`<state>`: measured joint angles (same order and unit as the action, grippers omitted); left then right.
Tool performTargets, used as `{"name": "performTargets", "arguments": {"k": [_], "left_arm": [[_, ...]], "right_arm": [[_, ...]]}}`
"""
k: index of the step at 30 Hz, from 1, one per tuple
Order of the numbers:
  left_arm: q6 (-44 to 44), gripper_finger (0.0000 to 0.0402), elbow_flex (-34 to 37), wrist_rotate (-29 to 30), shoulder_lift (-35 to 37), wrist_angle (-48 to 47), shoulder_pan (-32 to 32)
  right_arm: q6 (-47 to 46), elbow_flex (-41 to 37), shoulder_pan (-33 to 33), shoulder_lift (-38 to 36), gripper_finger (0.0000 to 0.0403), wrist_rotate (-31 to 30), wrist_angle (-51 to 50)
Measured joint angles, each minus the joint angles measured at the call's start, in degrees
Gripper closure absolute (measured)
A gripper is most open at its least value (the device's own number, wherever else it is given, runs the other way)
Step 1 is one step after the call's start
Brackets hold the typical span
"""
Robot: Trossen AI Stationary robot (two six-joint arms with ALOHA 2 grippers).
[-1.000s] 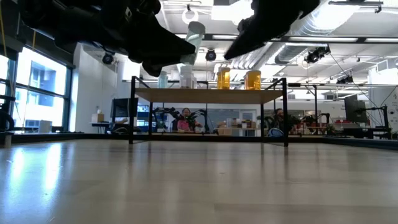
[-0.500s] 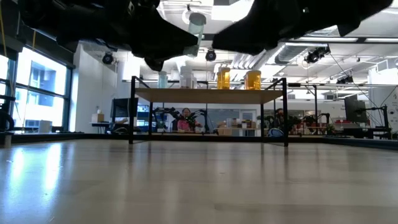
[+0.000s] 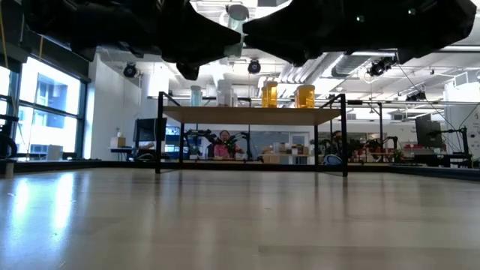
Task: Pick and place medicine bottles onto shelf by color
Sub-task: Put the blue pill bottle on the shelf aligned with the other blue pill bottles
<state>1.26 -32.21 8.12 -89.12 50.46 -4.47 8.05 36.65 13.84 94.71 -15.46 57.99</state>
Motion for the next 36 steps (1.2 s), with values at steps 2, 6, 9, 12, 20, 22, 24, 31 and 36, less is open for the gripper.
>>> {"name": "performTargets", "arguments": {"k": [2,6,9,12,20,22,24,31,36], "left_arm": [[0.00,0.0305,0.00,-0.01,0.00,0.00,0.00],[-1.30,0.0305,0.00,-0.02,0.00,0.58,0.00],[-1.96,0.0305,0.00,-0.01,-0.02,1.01,0.00],[-1.97,0.0305,0.00,-0.02,-0.02,1.04,0.00],[-3.04,0.0305,0.00,0.09,-0.02,2.41,0.02],[-3.02,0.0305,0.00,0.32,-0.02,2.43,0.02],[-3.03,0.0305,0.00,0.95,-0.02,2.45,0.02],[-3.20,0.0305,0.00,1.77,-0.02,2.40,0.09],[-3.09,0.0305,0.00,1.77,-0.02,1.90,0.11]], "right_arm": [[-0.06,1.07,-0.27,0.85,0.0208,0.04,0.34],[-1.54,2.56,-0.79,2.03,0.0208,0.76,0.27],[-2.23,3.93,-1.09,2.76,0.0208,0.92,0.23],[-2.67,4.32,-1.09,2.83,0.0209,0.90,-0.09],[-3.11,4.36,-1.00,2.80,0.0251,-0.20,0.40],[-3.13,4.36,-1.00,2.80,0.0266,-0.17,0.40],[-3.10,4.36,-1.00,2.80,0.0280,-0.20,0.38],[-3.23,4.36,-0.95,2.80,0.0317,-0.50,0.24],[-3.82,4.36,-0.95,2.80,0.0322,-0.48,0.01]]}}
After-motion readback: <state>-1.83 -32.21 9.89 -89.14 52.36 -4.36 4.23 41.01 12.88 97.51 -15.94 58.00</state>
